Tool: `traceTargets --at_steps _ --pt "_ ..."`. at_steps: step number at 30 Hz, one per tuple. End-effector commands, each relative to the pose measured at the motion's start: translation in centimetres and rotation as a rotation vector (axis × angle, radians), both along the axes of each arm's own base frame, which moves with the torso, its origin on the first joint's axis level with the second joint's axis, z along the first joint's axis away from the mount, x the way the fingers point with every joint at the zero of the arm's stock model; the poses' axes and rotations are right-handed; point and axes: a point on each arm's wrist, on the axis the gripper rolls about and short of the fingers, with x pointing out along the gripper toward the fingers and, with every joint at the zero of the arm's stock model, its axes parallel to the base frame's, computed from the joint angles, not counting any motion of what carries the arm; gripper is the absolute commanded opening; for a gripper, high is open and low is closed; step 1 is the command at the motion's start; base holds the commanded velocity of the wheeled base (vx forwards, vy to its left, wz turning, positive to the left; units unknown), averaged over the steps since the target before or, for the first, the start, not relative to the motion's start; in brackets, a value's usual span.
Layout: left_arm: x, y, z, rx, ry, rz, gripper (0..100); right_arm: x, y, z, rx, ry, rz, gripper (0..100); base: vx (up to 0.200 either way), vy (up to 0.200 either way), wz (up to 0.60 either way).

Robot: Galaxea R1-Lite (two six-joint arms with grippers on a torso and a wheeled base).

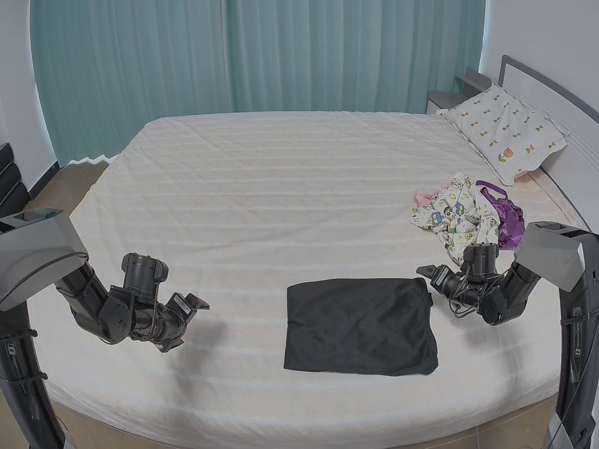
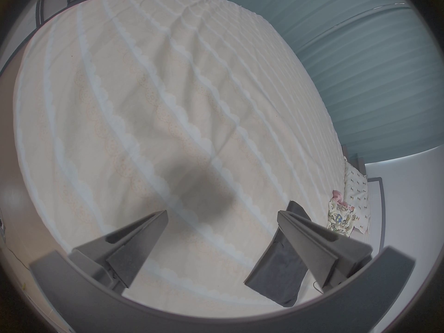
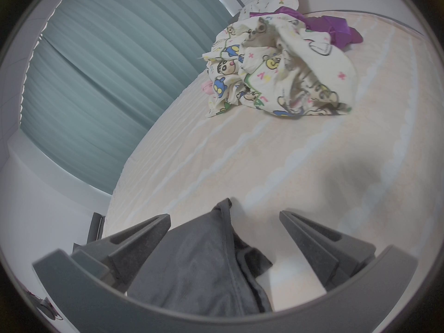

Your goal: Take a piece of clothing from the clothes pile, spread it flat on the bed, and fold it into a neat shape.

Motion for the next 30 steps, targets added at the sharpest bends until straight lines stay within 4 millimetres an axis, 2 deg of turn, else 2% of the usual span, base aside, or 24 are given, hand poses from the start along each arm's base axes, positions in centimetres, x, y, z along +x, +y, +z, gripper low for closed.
traceTargets --at_steps 1,2,3,4,6,7,9,14,15,30 --pt "0.0 0.0 0.0 0.005 0.000 0.001 100 -2.6 0.0 1.4 0.024 -0.012 -0.010 100 0.000 0.000 0.00" --pt "0.0 0.0 0.0 0.002 0.001 0.003 100 -4.1 -0.2 1.3 0.044 -0.009 -0.027 100 0.000 0.000 0.00" --pt "0.0 0.0 0.0 0.002 0.001 0.003 100 -4.9 -0.2 1.1 0.056 0.003 -0.035 100 0.000 0.000 0.00" --pt "0.0 0.0 0.0 0.002 0.001 0.003 100 -5.6 -0.2 0.8 0.070 0.014 -0.042 100 0.000 0.000 0.00" --pt "0.0 0.0 0.0 0.002 0.001 0.003 100 -5.7 -0.2 0.7 0.073 0.018 -0.044 100 0.000 0.000 0.00" --pt "0.0 -0.1 -0.1 0.006 0.003 0.000 100 -7.2 -0.1 0.1 0.112 0.024 -0.058 100 0.000 0.000 0.00" --pt "0.0 -0.3 -0.2 0.008 0.006 -0.005 100 -8.1 -0.1 -0.6 0.146 0.016 -0.064 100 0.000 0.000 0.00" --pt "0.0 -0.4 -0.4 0.011 0.008 -0.006 100 -8.7 0.0 -0.9 0.180 -0.045 -0.070 100 0.000 -0.200 0.00" --pt "0.0 -0.4 -0.3 0.012 0.006 -0.007 100 -9.2 0.0 -1.4 0.177 -0.047 -0.070 100 0.000 -0.200 0.00" --pt "-0.3 -0.7 0.1 0.009 -0.019 -0.013 100 -9.6 -0.6 -1.5 0.177 -0.043 -0.088 100 0.000 -0.200 0.00"
